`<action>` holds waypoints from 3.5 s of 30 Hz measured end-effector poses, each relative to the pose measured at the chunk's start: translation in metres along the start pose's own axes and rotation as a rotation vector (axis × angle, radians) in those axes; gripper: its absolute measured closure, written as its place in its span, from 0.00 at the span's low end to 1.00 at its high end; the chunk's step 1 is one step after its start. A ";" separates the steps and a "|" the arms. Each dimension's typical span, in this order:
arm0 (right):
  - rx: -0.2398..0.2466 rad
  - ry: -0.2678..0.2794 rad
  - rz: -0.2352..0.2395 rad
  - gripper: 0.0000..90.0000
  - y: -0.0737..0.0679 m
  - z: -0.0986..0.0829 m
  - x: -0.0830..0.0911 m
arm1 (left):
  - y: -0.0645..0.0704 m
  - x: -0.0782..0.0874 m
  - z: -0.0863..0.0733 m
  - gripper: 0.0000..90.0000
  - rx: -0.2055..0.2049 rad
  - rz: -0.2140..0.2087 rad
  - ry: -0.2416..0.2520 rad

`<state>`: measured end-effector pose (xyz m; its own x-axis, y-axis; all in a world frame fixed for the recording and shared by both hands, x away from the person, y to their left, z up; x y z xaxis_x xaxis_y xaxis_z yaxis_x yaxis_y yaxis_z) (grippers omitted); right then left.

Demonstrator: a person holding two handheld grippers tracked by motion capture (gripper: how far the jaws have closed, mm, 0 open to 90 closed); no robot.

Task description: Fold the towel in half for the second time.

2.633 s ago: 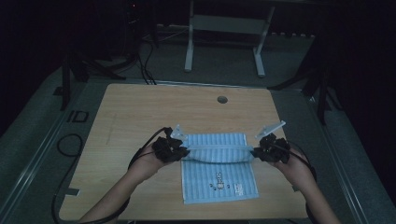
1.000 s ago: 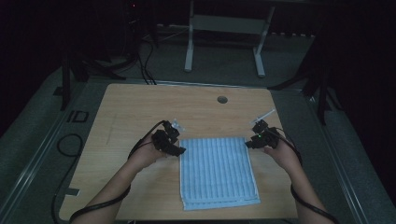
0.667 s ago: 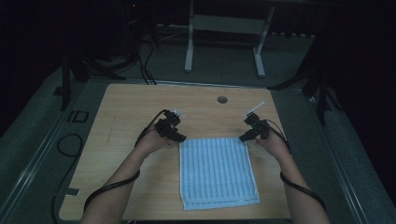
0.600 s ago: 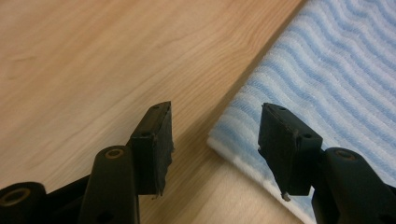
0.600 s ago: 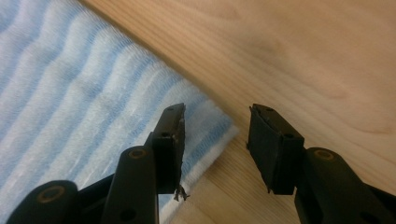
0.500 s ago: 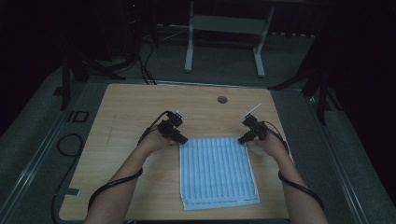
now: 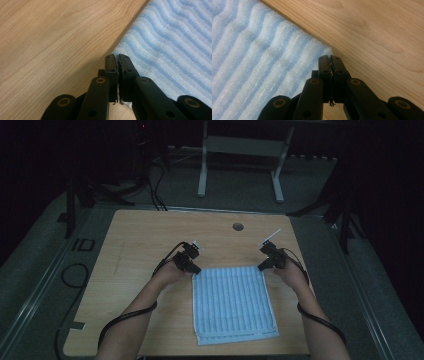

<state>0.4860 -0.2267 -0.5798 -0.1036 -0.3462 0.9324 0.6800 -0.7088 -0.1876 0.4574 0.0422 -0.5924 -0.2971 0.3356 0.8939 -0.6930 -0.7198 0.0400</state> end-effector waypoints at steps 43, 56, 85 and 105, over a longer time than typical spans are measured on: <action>0.227 0.186 -0.072 0.98 -0.118 -0.118 0.057 | 0.115 0.092 -0.092 0.96 -0.202 -0.014 0.205; 0.162 0.188 -0.037 0.79 -0.112 -0.140 0.055 | 0.123 0.093 -0.110 0.59 -0.216 -0.064 0.144; 0.169 0.088 0.000 0.53 -0.101 -0.064 -0.014 | 0.072 0.027 -0.077 0.42 -0.147 -0.029 0.102; 0.127 0.099 0.012 0.50 -0.088 -0.005 -0.032 | 0.013 0.021 -0.058 0.42 -0.106 0.028 0.062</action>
<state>0.4257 -0.1566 -0.5946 -0.1619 -0.4178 0.8940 0.7675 -0.6227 -0.1520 0.4042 0.0747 -0.5986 -0.3554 0.3557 0.8644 -0.7484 -0.6623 -0.0351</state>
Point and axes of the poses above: each handheld gripper's, and its own axes: x roughly backward along the jaws, z roughly out of its top, y roughly to its right, the point moved 8 cm from there along -x, roughly forward along the jaws, and after that the axes turned 7 degrees about z, right-handed, at the moved point
